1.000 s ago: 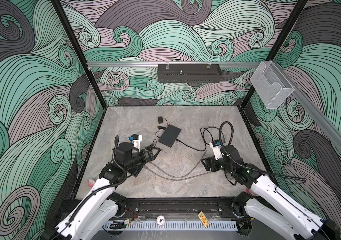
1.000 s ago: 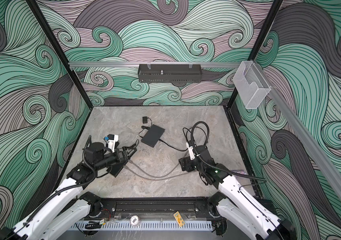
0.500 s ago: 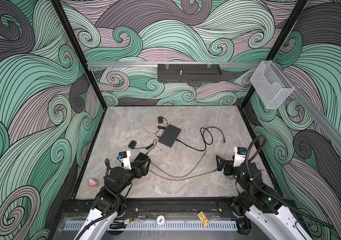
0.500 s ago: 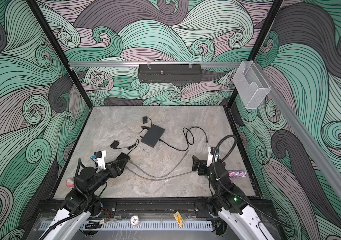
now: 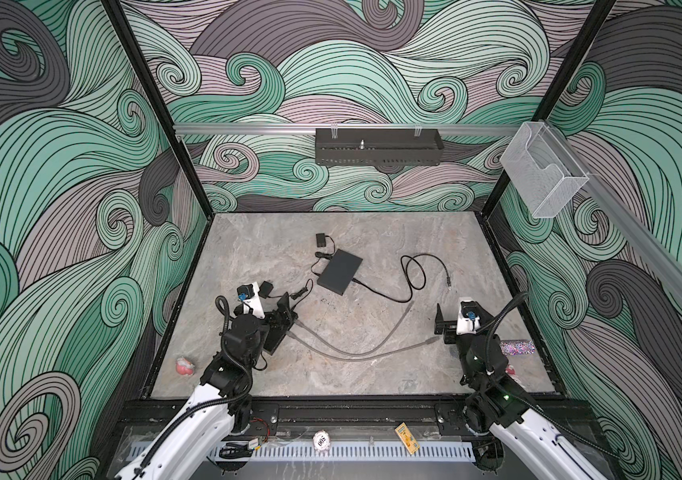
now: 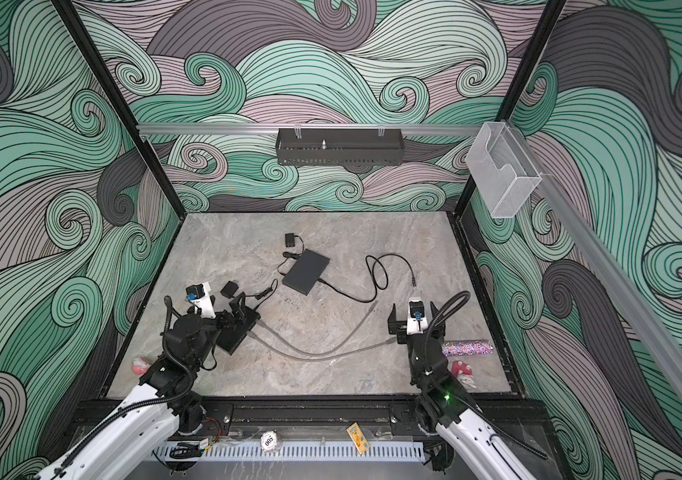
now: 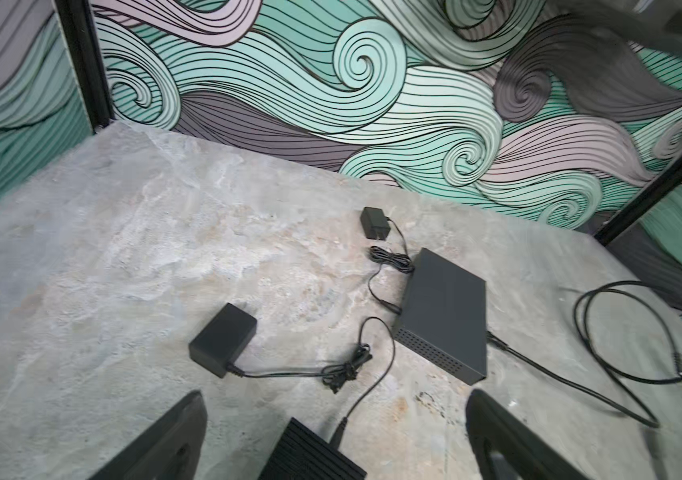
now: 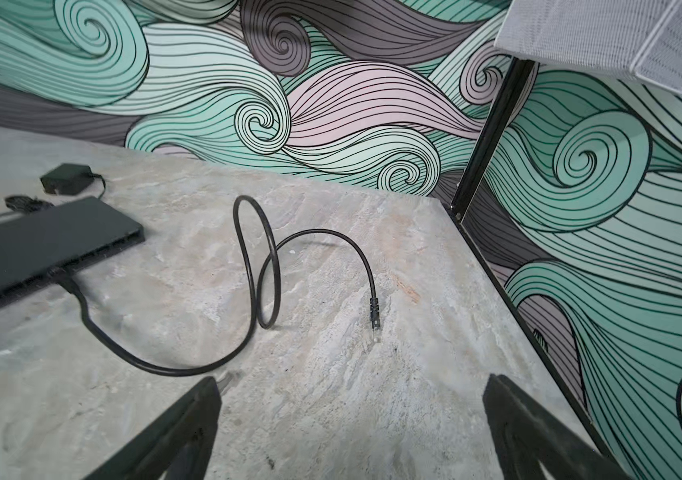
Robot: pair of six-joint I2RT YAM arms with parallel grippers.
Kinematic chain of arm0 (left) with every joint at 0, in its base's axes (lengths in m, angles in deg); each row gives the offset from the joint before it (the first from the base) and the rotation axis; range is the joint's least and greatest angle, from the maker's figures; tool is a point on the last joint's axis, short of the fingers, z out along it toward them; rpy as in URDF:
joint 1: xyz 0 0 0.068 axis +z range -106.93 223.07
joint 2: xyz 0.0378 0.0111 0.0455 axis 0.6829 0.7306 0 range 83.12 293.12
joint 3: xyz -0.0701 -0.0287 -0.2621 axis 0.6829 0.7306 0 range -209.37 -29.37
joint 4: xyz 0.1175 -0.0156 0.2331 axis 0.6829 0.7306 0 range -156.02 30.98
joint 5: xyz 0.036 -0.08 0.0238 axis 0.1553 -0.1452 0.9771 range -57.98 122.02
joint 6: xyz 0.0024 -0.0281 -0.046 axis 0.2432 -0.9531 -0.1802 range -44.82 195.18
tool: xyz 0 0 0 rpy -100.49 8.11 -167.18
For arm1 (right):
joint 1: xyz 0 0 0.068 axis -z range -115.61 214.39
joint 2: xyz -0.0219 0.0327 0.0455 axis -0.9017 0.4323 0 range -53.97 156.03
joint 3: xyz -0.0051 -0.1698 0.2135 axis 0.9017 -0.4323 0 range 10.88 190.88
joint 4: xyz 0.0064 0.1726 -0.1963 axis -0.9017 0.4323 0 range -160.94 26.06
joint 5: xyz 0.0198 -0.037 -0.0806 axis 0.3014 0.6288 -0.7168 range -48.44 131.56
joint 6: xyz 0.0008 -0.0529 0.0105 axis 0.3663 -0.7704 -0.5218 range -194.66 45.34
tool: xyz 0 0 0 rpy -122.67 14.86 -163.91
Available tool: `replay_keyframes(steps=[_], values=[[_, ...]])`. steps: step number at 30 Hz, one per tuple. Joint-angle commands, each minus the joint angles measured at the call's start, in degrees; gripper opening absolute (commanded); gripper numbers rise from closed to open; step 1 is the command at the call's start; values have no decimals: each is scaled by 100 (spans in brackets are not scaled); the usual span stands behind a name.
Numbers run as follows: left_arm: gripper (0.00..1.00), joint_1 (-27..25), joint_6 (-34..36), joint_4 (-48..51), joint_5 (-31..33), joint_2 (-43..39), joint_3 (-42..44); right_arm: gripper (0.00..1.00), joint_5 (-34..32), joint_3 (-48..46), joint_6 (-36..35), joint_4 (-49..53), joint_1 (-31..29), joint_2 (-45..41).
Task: Insert the plug into the switch port
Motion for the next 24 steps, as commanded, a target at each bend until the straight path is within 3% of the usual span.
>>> replay_keyframes(steps=[1,6,10,16,21,24], values=[[99,13,579,-712,889,476,-192,99,205,-321,-853,-1693,72,148],[99,77,884,-1175,1048,939,-199,99,911,-331,-971,-2304,484,962],[99,188,1117,-1567,1053,1227,-192,99,1287,-325,-644,-3191,905,1992],[99,260,1466,-1728,1576,1560,-335,99,1182,-223,16,-4787,1406,4032],[99,266,2063,-2298,1391,1360,116,99,935,281,138,-5422,1503,5336],[99,272,2212,-2740,1437,1370,409,99,879,357,202,-6746,1673,6477]])
